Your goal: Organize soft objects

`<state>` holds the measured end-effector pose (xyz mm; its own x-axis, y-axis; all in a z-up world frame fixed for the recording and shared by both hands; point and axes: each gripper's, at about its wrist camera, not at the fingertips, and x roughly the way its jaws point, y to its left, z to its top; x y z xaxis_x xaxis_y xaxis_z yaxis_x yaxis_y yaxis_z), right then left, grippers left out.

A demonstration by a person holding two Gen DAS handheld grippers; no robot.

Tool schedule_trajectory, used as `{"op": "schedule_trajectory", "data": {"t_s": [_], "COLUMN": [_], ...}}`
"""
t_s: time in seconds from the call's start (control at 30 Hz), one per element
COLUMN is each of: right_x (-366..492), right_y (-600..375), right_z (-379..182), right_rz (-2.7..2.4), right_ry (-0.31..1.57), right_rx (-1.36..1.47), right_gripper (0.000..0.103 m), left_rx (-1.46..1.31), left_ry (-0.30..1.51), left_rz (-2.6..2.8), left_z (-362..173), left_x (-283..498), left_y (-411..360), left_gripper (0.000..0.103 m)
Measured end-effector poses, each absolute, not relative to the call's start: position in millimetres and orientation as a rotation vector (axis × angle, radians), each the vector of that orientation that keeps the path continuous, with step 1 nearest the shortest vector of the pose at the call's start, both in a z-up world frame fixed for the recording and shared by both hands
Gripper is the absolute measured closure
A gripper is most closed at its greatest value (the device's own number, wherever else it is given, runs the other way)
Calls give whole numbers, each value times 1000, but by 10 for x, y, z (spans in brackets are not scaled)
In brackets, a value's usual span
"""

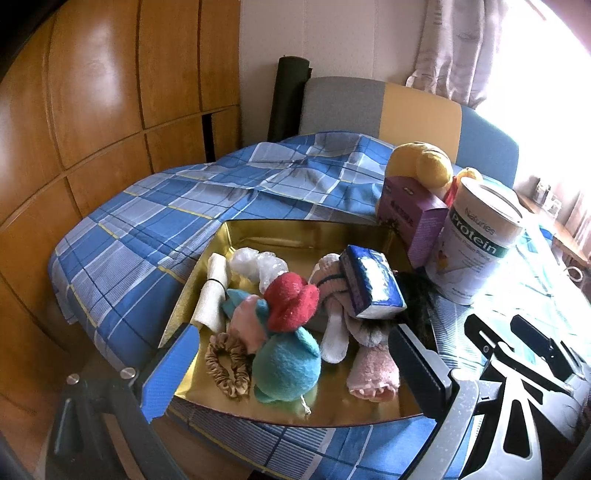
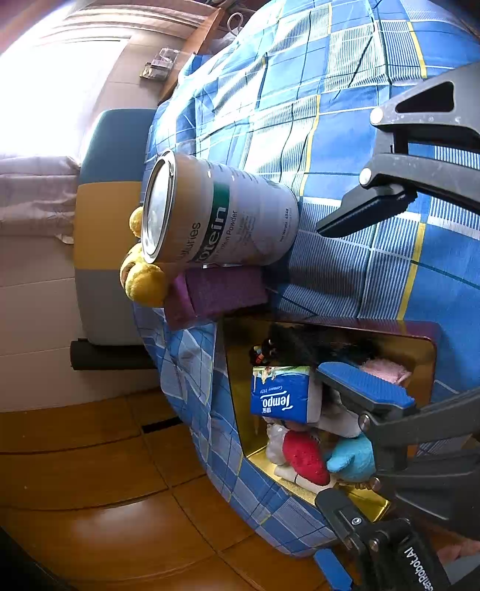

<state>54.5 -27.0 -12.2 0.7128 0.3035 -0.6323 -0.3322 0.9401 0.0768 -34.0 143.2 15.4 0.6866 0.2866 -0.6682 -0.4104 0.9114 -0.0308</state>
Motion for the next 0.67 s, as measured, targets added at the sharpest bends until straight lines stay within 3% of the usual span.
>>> {"op": "schedule_trajectory", "data": {"t_s": [0.37,0.5,0.67], "right_x": [588,619,681], "right_y": [-295,-323,-422], "right_z": [-157,-184,-228], "right_rz": [341,334,312], "right_ry": [705,714,730], "right_rx": [-38,-31,-6], "right_gripper": [32,32,32], "left_rx": [-167,-156,-159], "left_ry": [734,724,725], "left_rz": [393,399,378], "left_z": [100,94,78], "left_x": [-279,-281,-272], "left_y": [1384,1370,1370], "left_gripper": [0,7,6]}}
